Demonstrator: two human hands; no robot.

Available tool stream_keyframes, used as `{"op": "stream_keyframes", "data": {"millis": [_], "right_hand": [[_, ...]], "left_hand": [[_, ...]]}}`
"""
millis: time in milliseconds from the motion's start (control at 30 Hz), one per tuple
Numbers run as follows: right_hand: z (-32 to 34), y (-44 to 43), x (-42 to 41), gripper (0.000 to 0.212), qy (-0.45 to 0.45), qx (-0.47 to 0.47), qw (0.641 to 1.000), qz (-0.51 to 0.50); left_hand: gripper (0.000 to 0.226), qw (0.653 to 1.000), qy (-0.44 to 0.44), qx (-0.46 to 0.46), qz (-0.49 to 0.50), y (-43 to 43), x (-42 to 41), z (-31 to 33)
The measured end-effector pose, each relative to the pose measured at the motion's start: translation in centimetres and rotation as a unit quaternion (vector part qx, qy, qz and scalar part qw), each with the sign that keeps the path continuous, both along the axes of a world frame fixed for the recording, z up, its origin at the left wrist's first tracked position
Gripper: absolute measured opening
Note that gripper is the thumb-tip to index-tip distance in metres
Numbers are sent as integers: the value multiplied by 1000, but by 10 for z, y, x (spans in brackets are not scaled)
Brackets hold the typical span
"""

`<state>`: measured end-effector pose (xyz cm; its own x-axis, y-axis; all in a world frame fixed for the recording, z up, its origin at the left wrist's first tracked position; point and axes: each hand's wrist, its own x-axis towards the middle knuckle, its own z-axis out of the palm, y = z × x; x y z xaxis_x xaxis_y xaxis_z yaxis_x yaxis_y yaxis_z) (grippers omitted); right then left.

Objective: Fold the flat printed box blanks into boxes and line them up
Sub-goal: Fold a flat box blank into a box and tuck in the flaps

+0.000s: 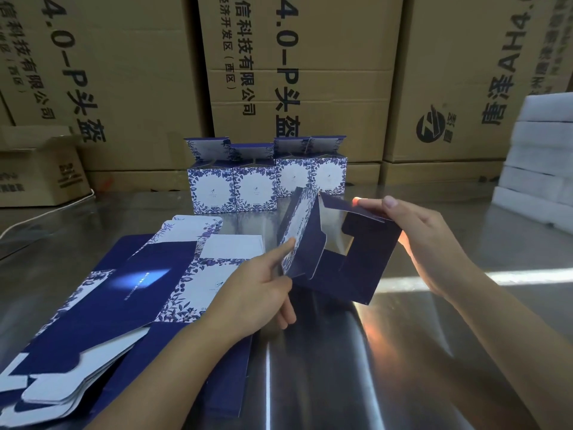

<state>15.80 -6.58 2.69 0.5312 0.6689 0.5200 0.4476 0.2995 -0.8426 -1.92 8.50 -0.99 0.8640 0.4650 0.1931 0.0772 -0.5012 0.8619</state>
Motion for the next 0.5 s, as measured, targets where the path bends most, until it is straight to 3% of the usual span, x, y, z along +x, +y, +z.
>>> {"op": "stream_keyframes", "data": {"millis": [233,400,500], "right_hand": [[1,-4,-12,43,-1,-62,998,-19],[3,-4,-16,46,-49,-103,993,-17],[3,-3,-20,42,-85,-113,990,-7]], "left_hand": [[55,996,64,60,-12,-3,-4,2],[46,993,23,113,39,7,-3,1],[42,983,-46,128,123,8,-2,2]]}}
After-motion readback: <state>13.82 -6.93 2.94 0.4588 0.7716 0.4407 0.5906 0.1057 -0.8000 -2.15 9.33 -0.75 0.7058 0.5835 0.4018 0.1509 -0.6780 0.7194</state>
